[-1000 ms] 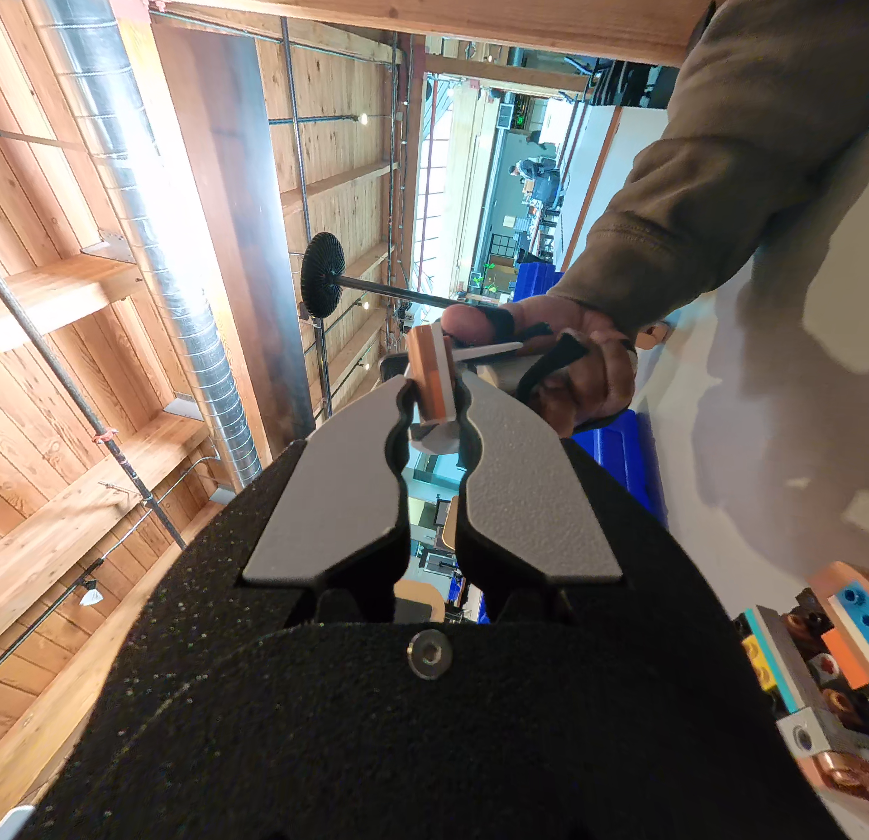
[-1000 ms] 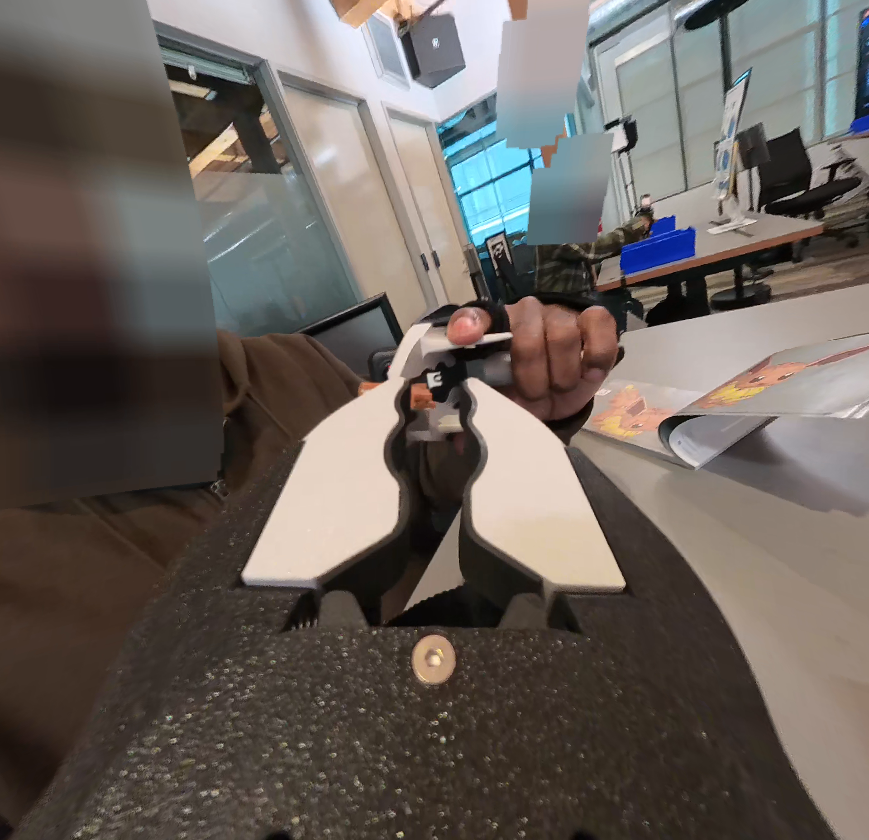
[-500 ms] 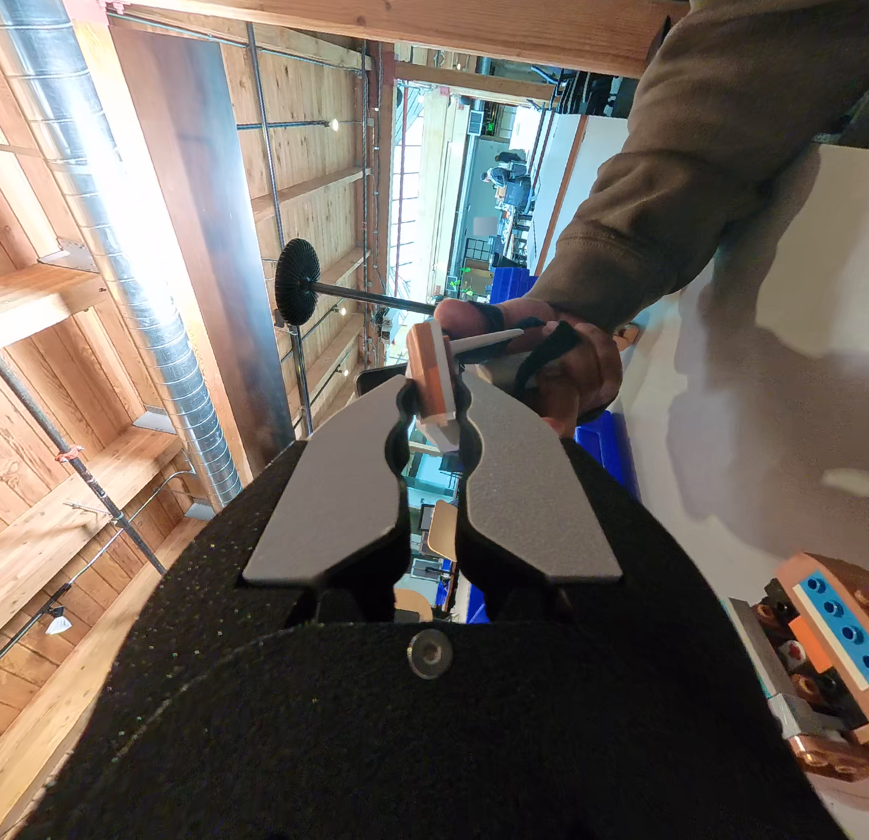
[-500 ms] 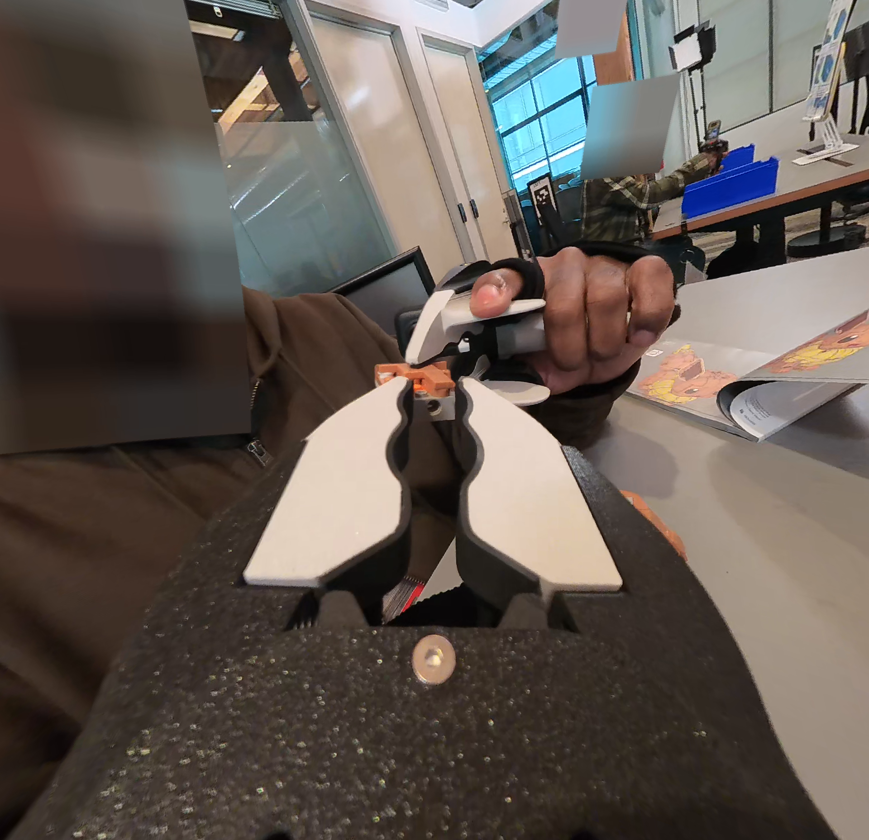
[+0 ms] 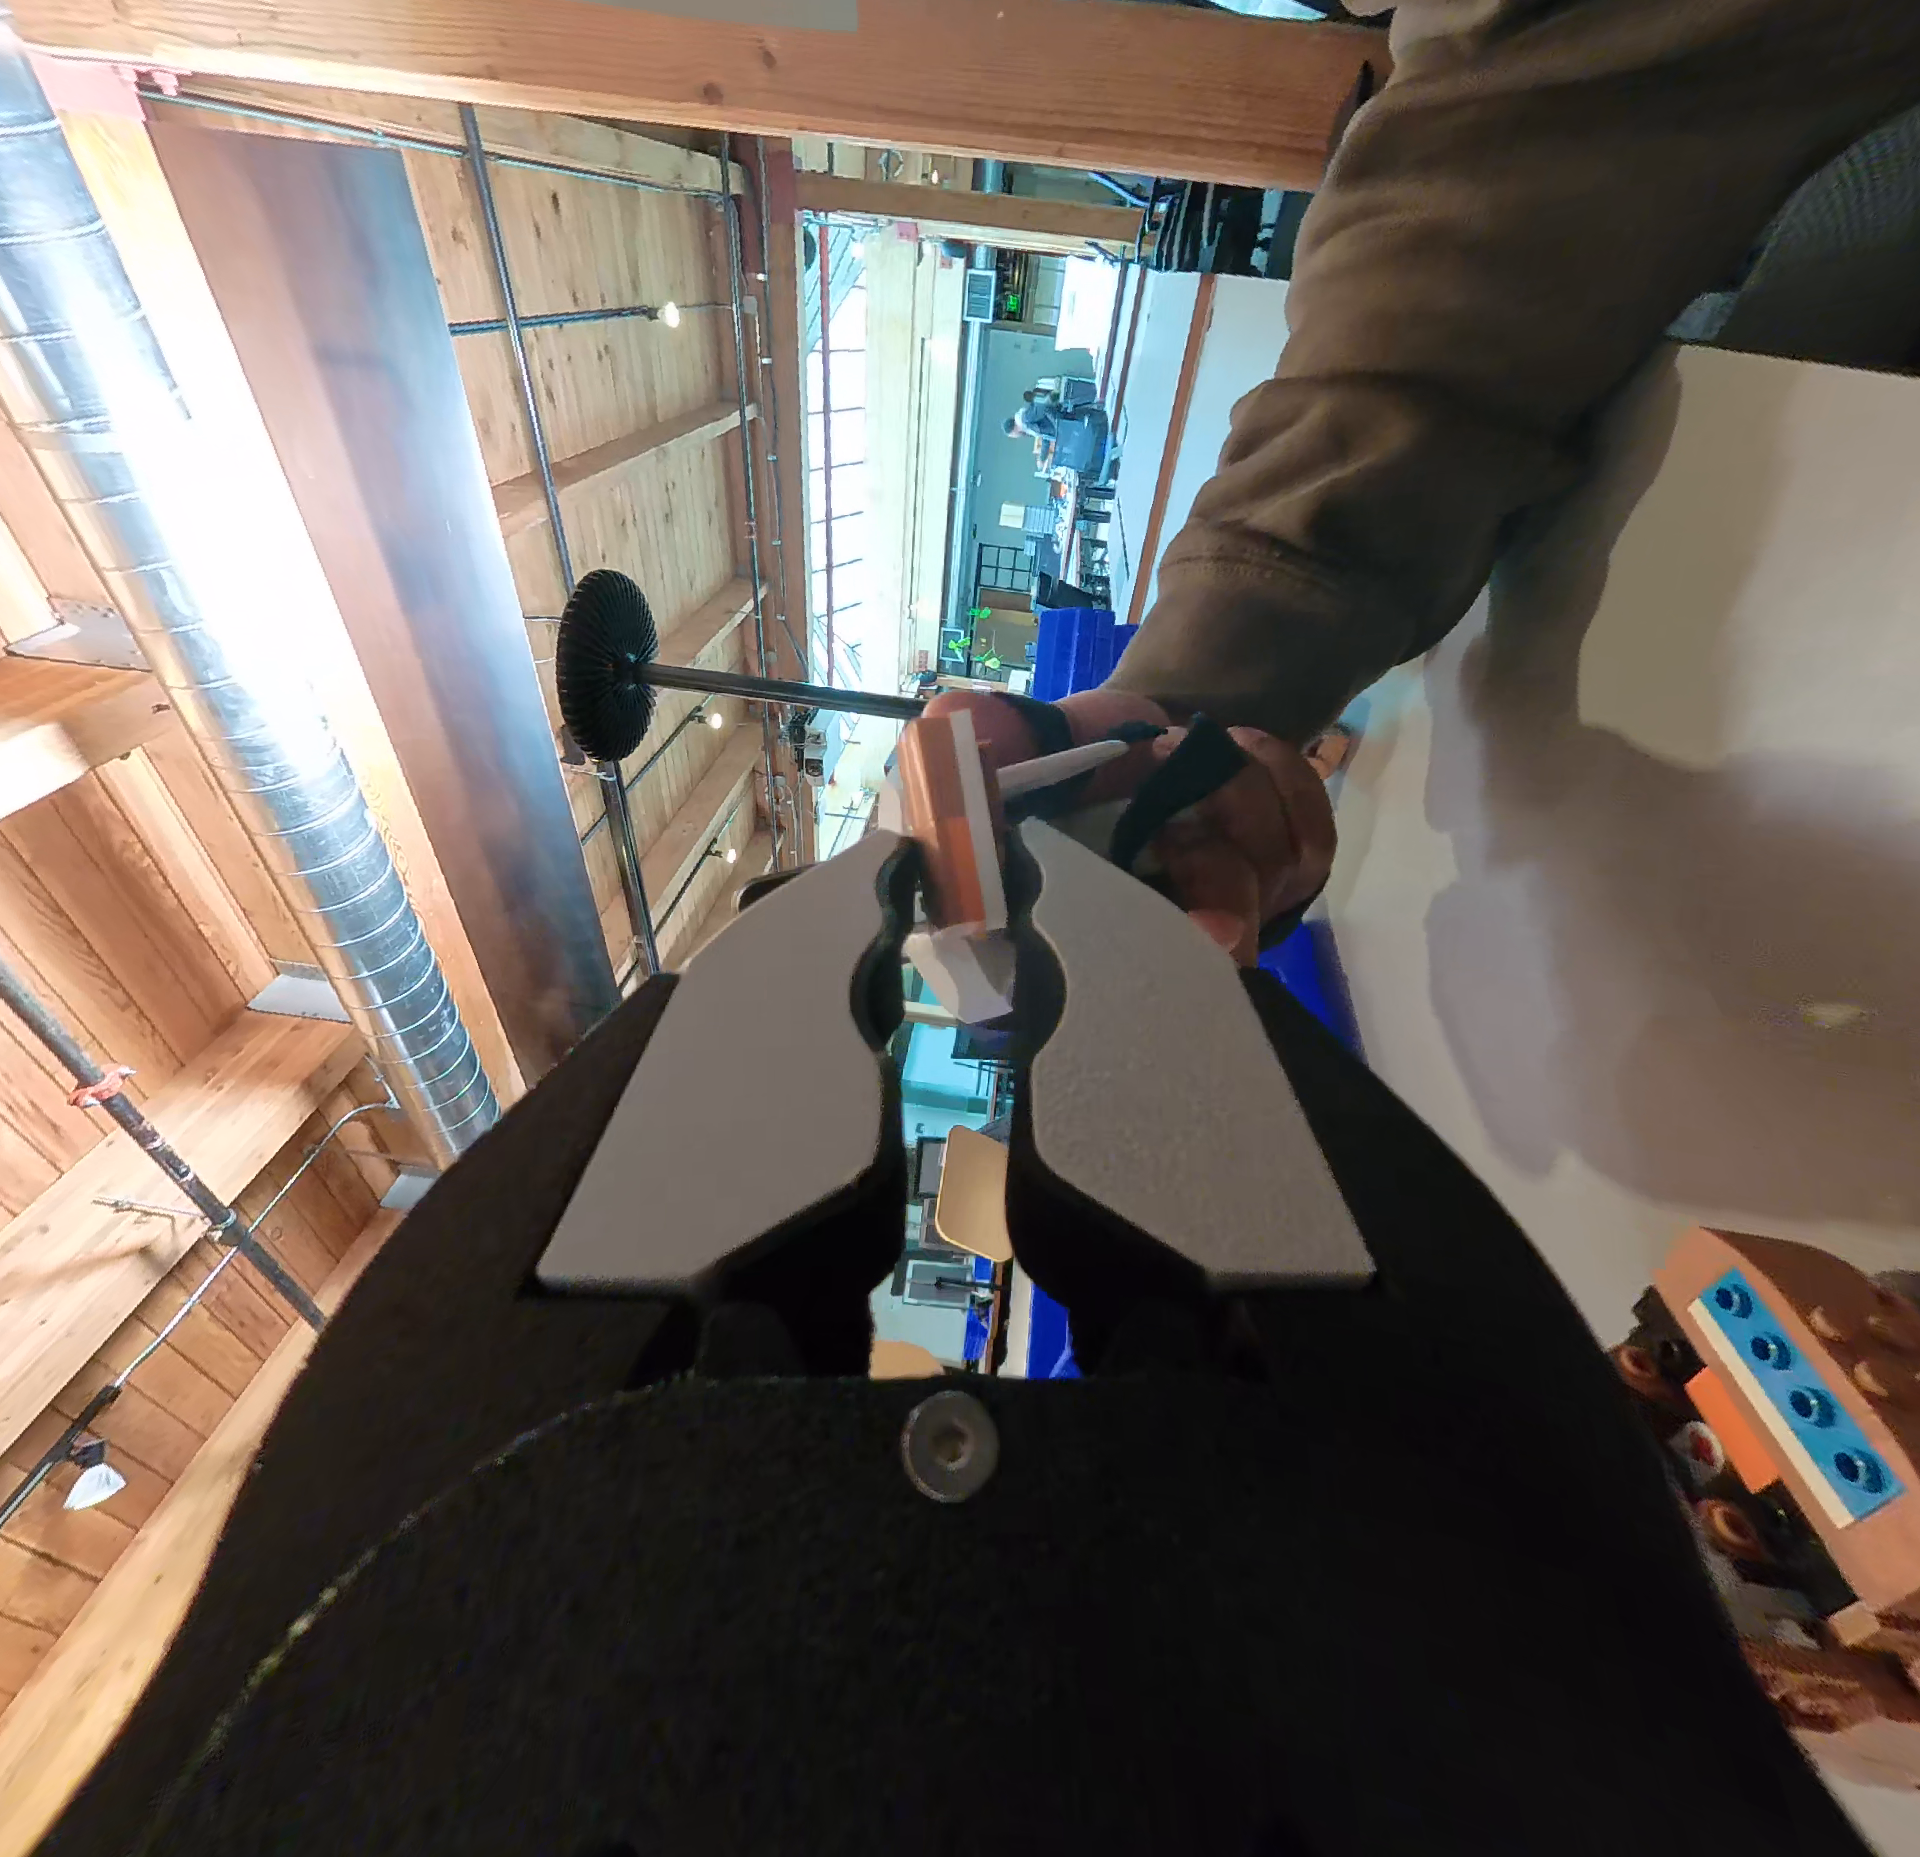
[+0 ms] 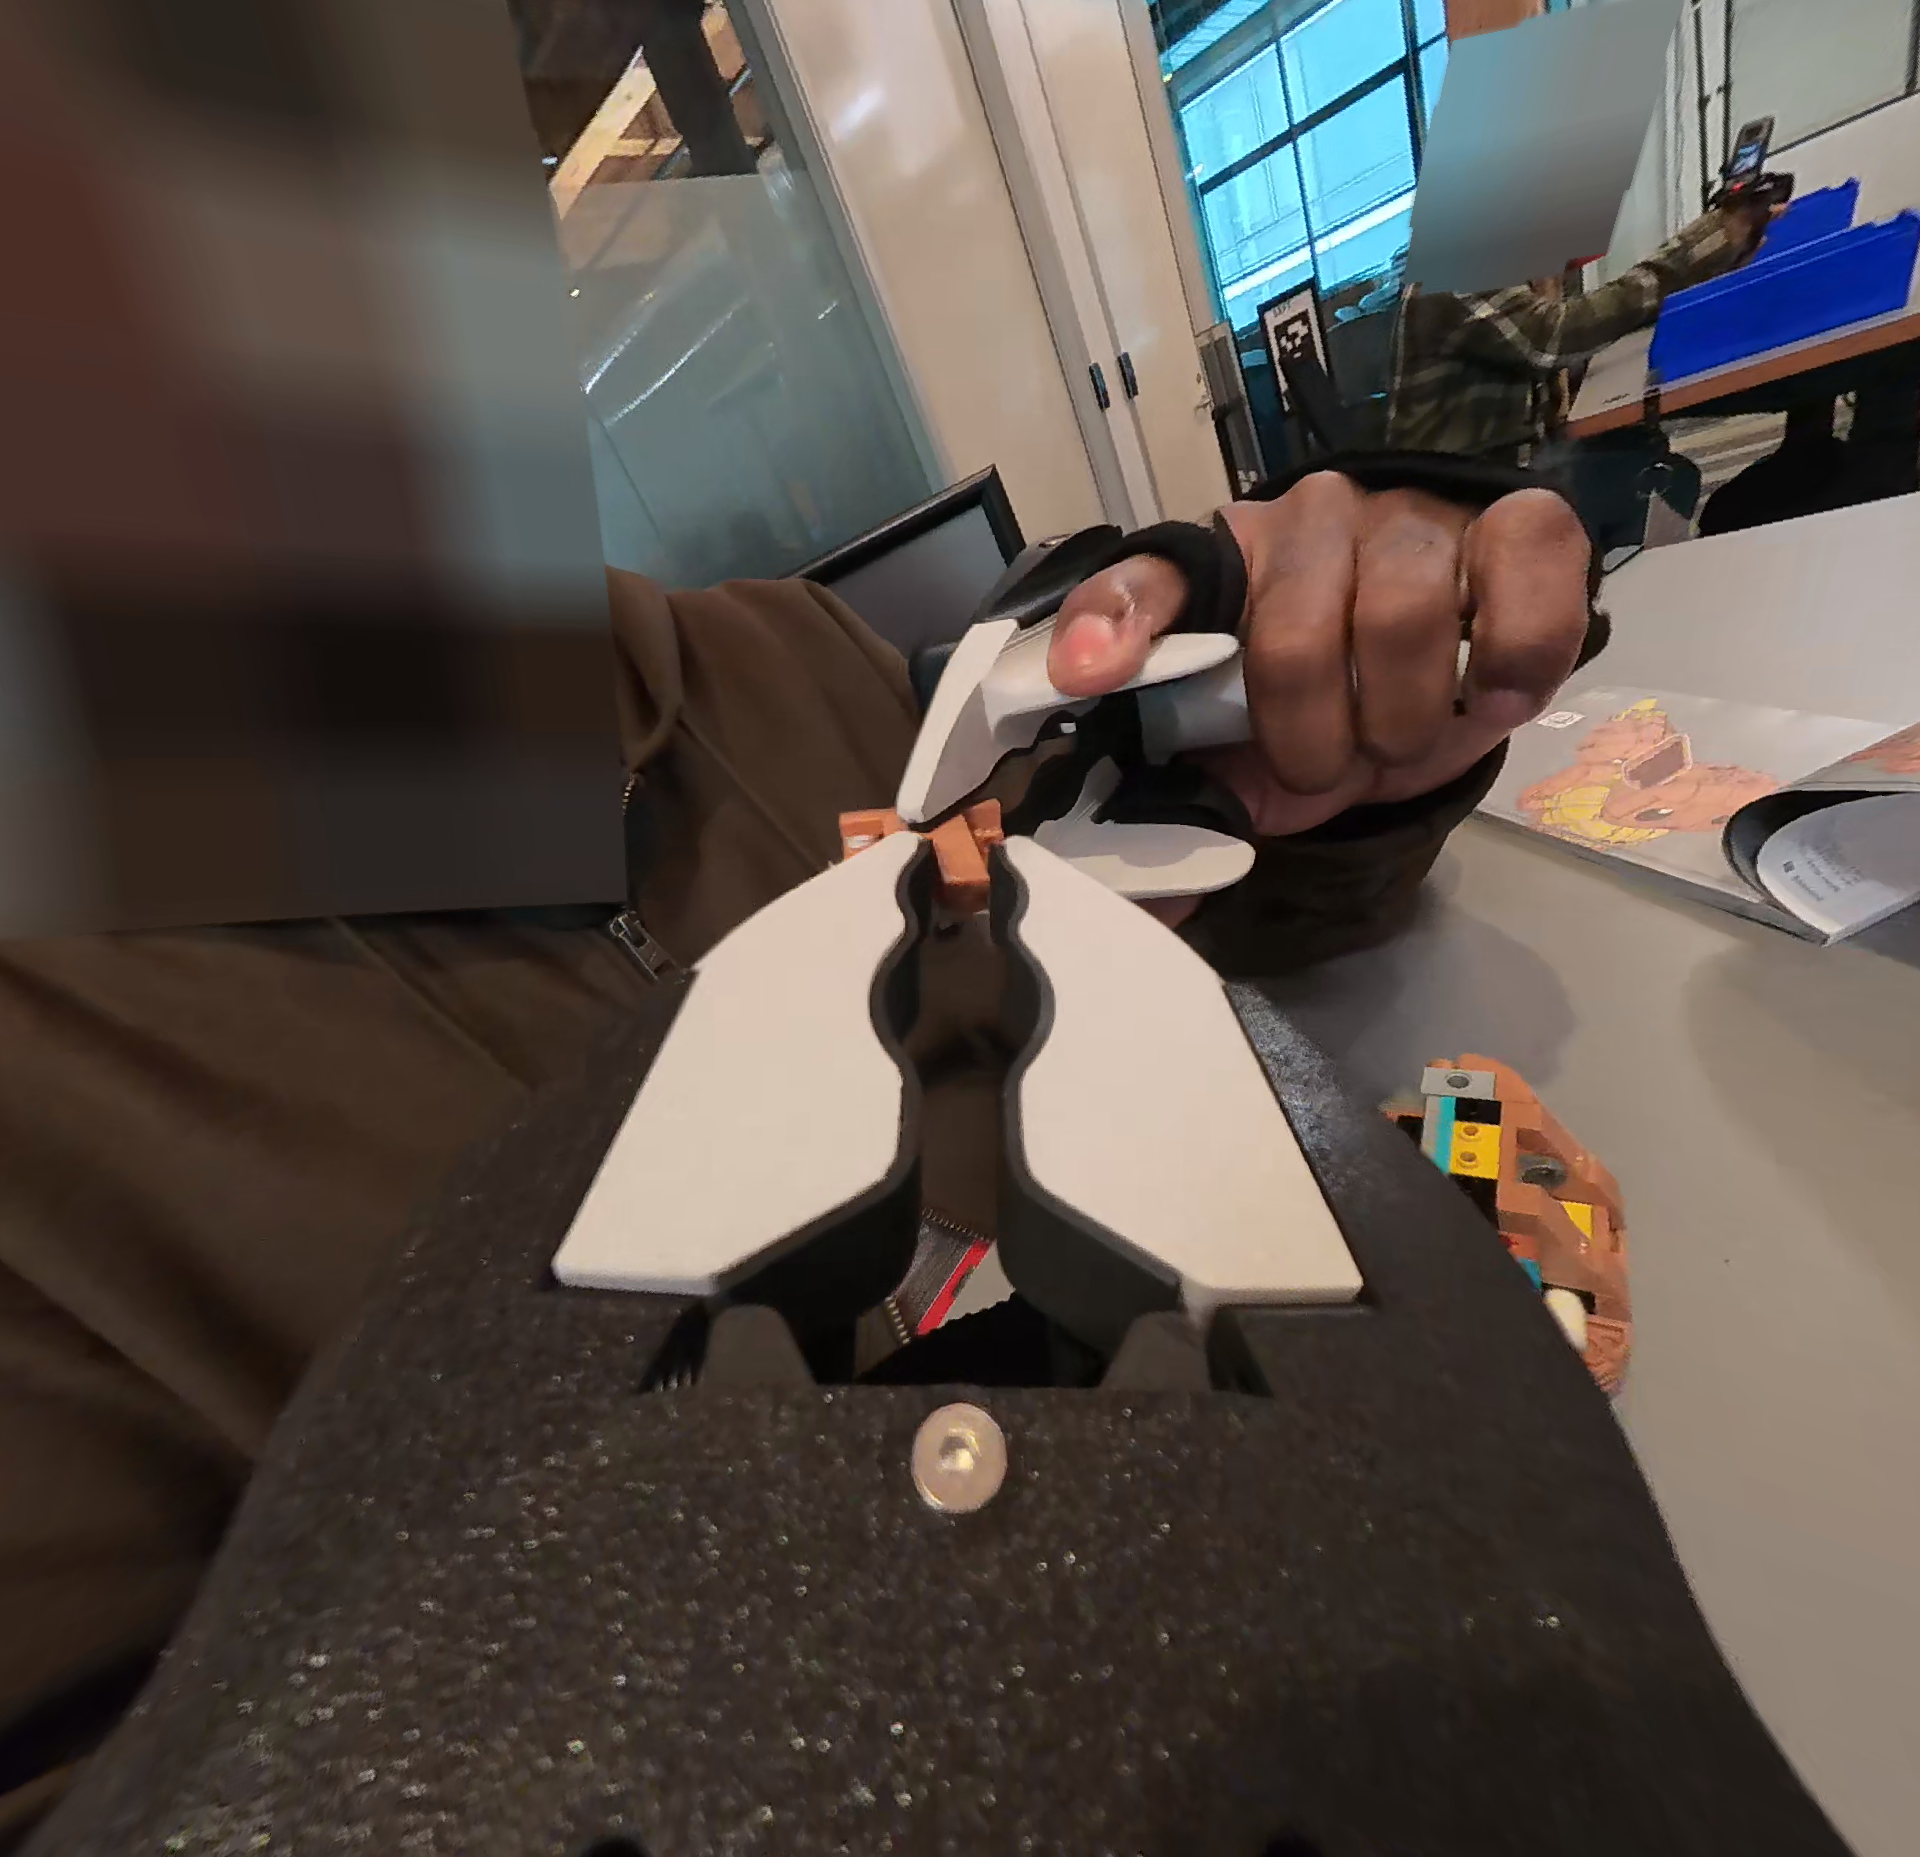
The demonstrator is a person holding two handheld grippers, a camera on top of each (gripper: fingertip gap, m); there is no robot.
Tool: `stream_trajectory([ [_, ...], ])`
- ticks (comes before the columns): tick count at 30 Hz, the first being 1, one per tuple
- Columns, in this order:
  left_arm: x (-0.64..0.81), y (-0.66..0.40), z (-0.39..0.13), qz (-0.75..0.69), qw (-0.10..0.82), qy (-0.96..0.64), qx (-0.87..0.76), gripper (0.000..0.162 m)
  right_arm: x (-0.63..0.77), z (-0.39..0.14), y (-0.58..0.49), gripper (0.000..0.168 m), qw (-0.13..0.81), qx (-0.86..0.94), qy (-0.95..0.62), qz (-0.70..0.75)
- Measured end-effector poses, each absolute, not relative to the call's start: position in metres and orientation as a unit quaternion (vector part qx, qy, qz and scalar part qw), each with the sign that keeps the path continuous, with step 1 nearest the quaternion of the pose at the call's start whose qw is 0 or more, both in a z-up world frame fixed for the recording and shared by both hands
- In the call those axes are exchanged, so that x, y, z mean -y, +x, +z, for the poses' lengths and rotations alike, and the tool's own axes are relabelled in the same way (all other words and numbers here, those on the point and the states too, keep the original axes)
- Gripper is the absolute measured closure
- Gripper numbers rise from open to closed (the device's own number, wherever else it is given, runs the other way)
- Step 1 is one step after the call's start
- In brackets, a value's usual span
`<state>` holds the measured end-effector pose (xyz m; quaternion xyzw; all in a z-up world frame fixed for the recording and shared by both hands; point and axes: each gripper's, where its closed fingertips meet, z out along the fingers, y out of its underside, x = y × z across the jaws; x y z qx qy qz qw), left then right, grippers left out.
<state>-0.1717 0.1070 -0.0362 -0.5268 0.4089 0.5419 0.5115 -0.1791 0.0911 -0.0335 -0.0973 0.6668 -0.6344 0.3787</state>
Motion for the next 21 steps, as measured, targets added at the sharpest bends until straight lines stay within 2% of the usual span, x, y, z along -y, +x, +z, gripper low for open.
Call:
stream_trajectory([
  [5,-0.106,-0.176,-0.035,0.536,0.522,-0.532,-0.396,0.146,-0.093,-0.032,-0.182,0.161,0.352,-0.677,-0.098,-0.639],
  [9,-0.104,-0.184,-0.032,0.519,0.545,-0.549,-0.362,0.145,-0.093,-0.027,-0.188,0.161,0.27,-0.691,-0.111,-0.662],
  [13,-0.102,-0.202,-0.027,0.457,0.6,-0.595,-0.278,0.135,-0.09,-0.019,-0.205,0.161,0.107,-0.704,-0.122,-0.692],
  [16,-0.1,-0.209,-0.02,0.343,0.664,-0.634,-0.199,0.12,-0.09,-0.011,-0.221,0.161,-0.053,-0.695,-0.135,-0.704],
  [17,-0.098,-0.211,-0.017,0.305,0.684,-0.639,-0.172,0.119,-0.091,-0.009,-0.222,0.161,-0.096,-0.689,-0.147,-0.703],
  [21,-0.098,-0.221,-0.01,0.22,0.724,-0.647,-0.094,0.112,-0.089,-0.005,-0.213,0.161,-0.179,-0.661,-0.196,-0.702],
])
